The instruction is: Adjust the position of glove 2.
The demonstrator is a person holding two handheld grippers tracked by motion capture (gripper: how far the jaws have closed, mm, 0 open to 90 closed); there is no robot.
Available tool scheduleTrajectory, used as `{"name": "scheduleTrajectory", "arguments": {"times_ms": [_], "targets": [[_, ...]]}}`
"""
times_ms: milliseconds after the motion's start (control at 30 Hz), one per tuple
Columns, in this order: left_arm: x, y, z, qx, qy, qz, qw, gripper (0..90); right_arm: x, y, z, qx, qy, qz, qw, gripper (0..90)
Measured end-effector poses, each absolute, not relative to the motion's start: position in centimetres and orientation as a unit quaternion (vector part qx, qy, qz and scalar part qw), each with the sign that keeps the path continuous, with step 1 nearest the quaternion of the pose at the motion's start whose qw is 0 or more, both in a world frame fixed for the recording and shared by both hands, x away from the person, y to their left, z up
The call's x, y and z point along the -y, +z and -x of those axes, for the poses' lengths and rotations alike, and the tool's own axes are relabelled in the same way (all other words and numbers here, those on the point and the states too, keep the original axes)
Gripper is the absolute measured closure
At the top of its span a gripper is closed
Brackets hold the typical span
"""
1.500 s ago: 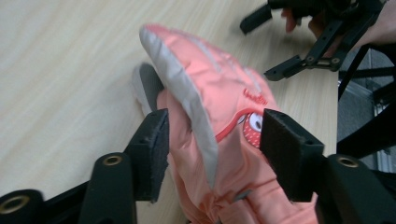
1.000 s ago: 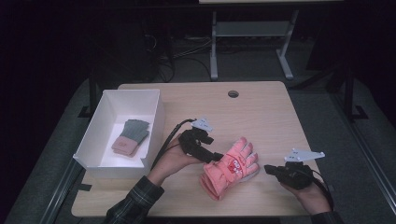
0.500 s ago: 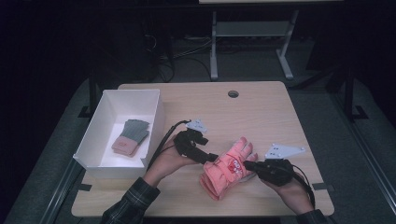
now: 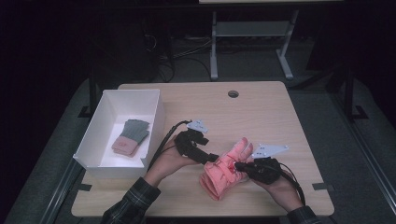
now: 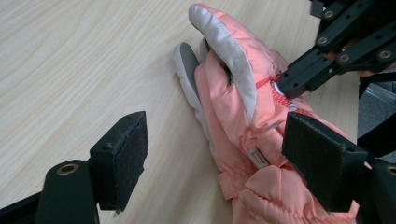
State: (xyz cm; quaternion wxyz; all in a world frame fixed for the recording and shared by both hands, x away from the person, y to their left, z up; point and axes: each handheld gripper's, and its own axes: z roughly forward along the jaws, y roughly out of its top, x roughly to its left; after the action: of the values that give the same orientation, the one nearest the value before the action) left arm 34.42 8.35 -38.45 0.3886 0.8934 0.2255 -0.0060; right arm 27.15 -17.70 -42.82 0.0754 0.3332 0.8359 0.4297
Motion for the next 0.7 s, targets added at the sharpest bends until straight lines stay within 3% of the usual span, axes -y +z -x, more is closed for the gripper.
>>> {"name": "scheduleTrajectory", "arguments": {"times_ms": [233, 700], "targets": [[-8.5, -38.4, -34.5, -0.224, -0.001, -0.893, 0.391, 22.2, 18.5, -41.8, -26.8, -0.825, 0.445, -0.334, 0.096, 90.0], [-7.2, -38.8, -34.5, -0.217, -0.005, -0.896, 0.387, 20.7, 17.5, -44.6, -27.7, -0.843, 0.403, -0.346, 0.081, 90.0]]}}
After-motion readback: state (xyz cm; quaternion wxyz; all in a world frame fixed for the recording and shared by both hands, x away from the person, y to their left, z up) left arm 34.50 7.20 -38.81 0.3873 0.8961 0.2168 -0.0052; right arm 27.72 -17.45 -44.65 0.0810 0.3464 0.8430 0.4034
